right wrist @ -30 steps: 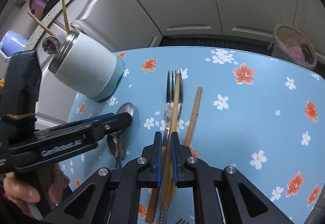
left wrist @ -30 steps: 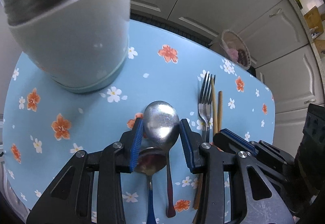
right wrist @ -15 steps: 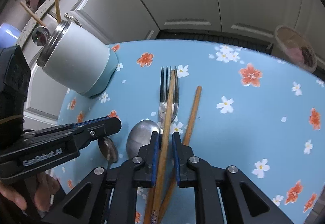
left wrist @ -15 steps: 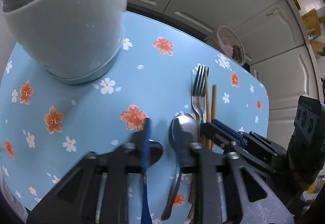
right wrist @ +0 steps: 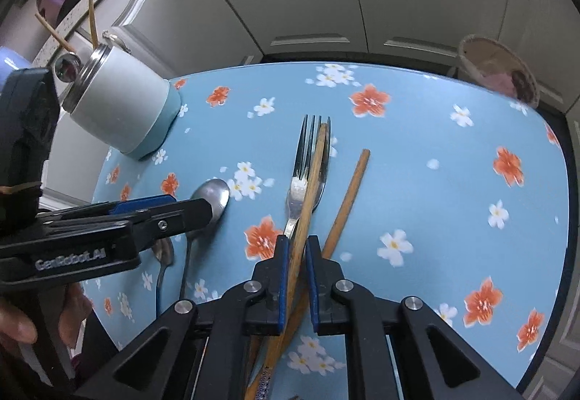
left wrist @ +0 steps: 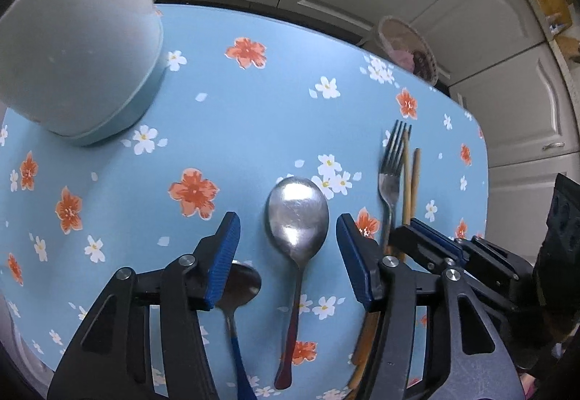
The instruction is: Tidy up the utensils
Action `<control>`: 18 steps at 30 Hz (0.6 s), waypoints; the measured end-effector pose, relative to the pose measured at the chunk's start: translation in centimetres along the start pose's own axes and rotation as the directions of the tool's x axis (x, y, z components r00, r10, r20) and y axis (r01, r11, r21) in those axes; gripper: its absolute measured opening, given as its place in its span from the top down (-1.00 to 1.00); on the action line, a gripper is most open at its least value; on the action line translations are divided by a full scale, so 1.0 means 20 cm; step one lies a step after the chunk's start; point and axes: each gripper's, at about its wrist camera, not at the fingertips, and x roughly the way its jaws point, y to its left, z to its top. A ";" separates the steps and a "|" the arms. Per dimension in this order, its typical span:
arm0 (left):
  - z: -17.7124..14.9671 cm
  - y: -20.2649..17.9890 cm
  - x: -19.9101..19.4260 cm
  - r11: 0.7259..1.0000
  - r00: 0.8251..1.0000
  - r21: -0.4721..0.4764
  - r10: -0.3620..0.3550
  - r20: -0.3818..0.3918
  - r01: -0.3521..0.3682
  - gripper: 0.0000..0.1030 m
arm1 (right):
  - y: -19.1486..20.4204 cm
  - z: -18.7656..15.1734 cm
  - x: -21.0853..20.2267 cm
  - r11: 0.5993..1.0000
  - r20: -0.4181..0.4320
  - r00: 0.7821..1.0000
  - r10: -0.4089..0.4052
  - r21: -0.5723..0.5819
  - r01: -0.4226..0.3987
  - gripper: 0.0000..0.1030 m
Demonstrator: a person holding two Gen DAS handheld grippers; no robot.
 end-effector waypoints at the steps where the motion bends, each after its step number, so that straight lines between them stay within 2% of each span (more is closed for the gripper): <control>1: -0.01 -0.01 0.00 1.000 1.000 0.005 0.010 0.001 -0.010 -0.08 | -0.01 0.00 0.00 1.000 0.004 1.000 0.015 0.008 -0.015 0.84; 4: -0.01 -0.05 0.01 0.999 1.000 0.025 0.028 0.007 -0.028 -0.11 | -0.04 -0.02 -0.02 0.998 0.021 0.998 0.051 0.038 -0.052 0.84; 8: -0.02 -0.08 0.02 0.998 0.999 0.041 0.040 0.023 -0.041 -0.11 | -0.05 -0.02 -0.03 0.997 0.029 0.998 0.058 0.051 -0.059 0.84; 10: -0.03 -0.11 0.03 0.997 0.998 0.053 0.046 0.032 -0.047 0.03 | -0.04 -0.02 -0.02 0.998 0.024 0.998 0.052 0.043 -0.053 0.84; 11: -0.02 -0.10 0.02 0.997 0.998 0.059 0.046 0.034 -0.048 0.27 | -0.04 -0.01 -0.02 0.998 0.021 0.999 0.042 0.040 -0.043 0.84; 16: -0.02 -0.08 0.03 0.998 0.999 0.062 0.013 0.038 -0.015 0.41 | -0.04 0.00 0.01 0.997 0.014 0.999 0.041 0.059 -0.042 0.83; 18: -0.02 -0.08 0.02 0.998 0.999 0.068 0.009 0.051 -0.013 0.56 | -0.05 0.00 0.01 0.996 0.023 0.999 0.047 0.072 -0.048 0.83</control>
